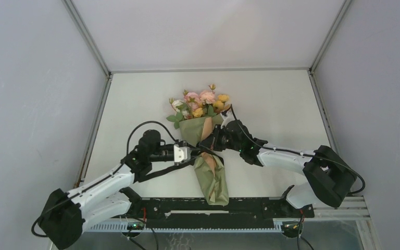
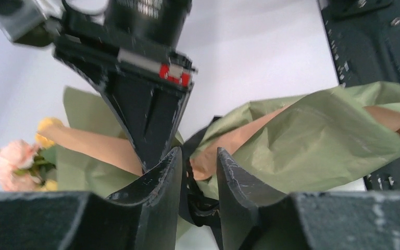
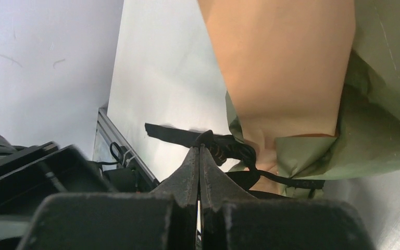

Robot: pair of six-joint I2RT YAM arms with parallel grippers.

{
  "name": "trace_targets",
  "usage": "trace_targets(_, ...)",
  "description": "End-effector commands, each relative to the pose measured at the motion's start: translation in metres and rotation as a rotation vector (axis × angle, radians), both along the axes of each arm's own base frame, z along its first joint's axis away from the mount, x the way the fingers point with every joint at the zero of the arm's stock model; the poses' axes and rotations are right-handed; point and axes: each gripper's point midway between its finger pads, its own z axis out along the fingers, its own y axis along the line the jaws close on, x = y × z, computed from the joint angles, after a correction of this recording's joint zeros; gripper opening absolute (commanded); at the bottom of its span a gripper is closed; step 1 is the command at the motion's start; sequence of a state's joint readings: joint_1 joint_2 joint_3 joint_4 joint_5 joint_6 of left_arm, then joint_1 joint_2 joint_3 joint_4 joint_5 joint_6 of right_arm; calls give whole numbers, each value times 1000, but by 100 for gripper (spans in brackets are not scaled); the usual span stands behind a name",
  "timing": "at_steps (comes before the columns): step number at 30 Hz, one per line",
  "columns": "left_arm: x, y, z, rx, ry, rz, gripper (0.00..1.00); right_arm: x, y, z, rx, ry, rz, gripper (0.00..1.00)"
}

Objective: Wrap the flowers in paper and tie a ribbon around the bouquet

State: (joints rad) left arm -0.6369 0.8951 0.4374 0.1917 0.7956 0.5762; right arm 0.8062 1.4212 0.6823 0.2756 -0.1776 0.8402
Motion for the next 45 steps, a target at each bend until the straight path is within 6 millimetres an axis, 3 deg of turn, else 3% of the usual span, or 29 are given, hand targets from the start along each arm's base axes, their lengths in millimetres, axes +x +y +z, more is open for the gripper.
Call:
trace_targets(1, 25, -7, -3, -2, -83, 99, 36, 7, 2, 16, 105, 0, -47, 0)
trace_targets(5, 31, -11, -5, -8, -96, 112, 35, 6, 3, 13, 128, 25, -53, 0)
trace_targets(15, 25, -6, -58, 133, -56, 62, 37, 10, 1, 18, 143, 24, -71, 0)
trace_targets(23, 35, -12, -57, 124, -75, 81, 32, 10, 2, 15, 143, 31, -68, 0)
trace_targets(28, 51, -10, -57, 128, -127, 146, 23, 10, 1, 17, 148, 31, -65, 0)
trace_targets(32, 68, -11, -38, 84, -156, 235, 19, 10, 0, 17, 145, 30, -64, 0)
trace_targets(39, 43, -11, -53, 110, -88, 146, 42, 10, -2, 14, 149, 35, -70, 0)
trace_targets(45, 56, -14, -45, 90, -127, 195, 42, 8, 0, 16, 159, 37, -63, 0)
